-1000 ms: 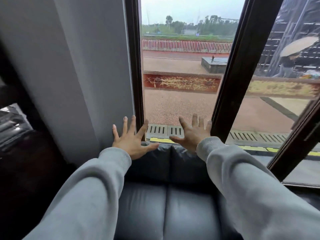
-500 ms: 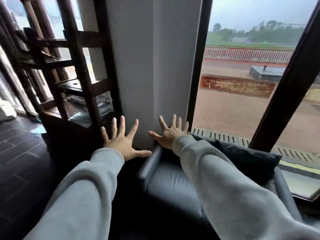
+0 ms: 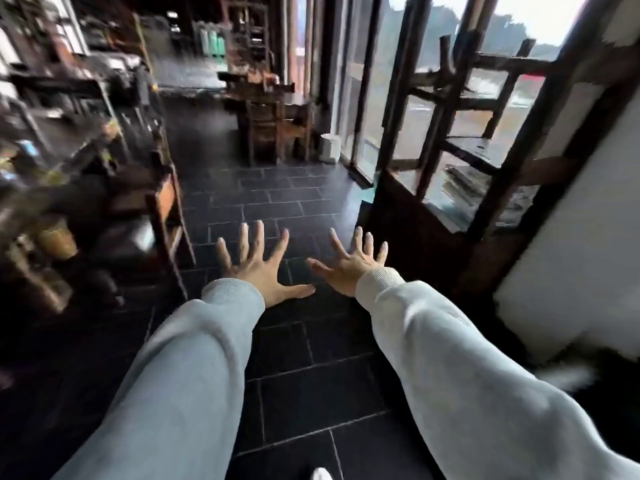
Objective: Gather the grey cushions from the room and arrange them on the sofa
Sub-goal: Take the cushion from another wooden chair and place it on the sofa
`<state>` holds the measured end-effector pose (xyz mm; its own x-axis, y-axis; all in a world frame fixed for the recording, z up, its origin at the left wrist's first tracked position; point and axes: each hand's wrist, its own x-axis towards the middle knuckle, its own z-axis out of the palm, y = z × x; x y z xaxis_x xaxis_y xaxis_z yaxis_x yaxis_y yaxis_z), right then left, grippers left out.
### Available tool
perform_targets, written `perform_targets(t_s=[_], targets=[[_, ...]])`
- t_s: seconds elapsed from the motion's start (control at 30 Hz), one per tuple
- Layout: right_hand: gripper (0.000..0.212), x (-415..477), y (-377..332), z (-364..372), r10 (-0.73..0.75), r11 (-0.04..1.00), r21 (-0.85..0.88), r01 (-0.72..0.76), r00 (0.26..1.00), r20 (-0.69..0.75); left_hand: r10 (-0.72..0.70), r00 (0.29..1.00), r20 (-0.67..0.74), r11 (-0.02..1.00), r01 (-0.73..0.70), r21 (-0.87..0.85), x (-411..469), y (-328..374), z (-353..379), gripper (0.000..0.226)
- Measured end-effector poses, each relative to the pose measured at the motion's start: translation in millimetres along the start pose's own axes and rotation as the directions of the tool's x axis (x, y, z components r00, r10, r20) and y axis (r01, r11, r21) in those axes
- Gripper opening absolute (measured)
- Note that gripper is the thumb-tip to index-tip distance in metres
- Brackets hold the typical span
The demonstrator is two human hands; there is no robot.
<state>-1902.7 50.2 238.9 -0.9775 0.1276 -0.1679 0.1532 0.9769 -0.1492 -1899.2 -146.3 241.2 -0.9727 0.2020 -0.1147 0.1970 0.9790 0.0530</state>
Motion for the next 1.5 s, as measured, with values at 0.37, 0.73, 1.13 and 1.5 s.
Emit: perform_targets(t_s=[0.37,0.73,1.13,1.5], targets=[[0.101,109,-334,87,-0.568,0.805,-0.102,0.584,0.810,0.147,-0.606,0.786,0.124,0.785,0.616,-0.064,-13,-305,18,0.106],[0.099,232,-524,91,-0.646,0.732,-0.050,0.679,0.716,0.266,-0.749,0.648,0.137,0.641,0.761,-0.101,62,-482,9,0.098],[0.104,353,-695,153,-0.575,0.769,-0.131,0.625,0.767,0.285,-0.676,0.719,0.164,0.707,0.695,-0.133,180,-670,35,0.102],[0.108,472,-836,138,-0.419,0.889,-0.099,0.446,0.882,0.217,-0.557,0.801,0.220,0.799,0.589,-0.120,299,-852,8,0.102]])
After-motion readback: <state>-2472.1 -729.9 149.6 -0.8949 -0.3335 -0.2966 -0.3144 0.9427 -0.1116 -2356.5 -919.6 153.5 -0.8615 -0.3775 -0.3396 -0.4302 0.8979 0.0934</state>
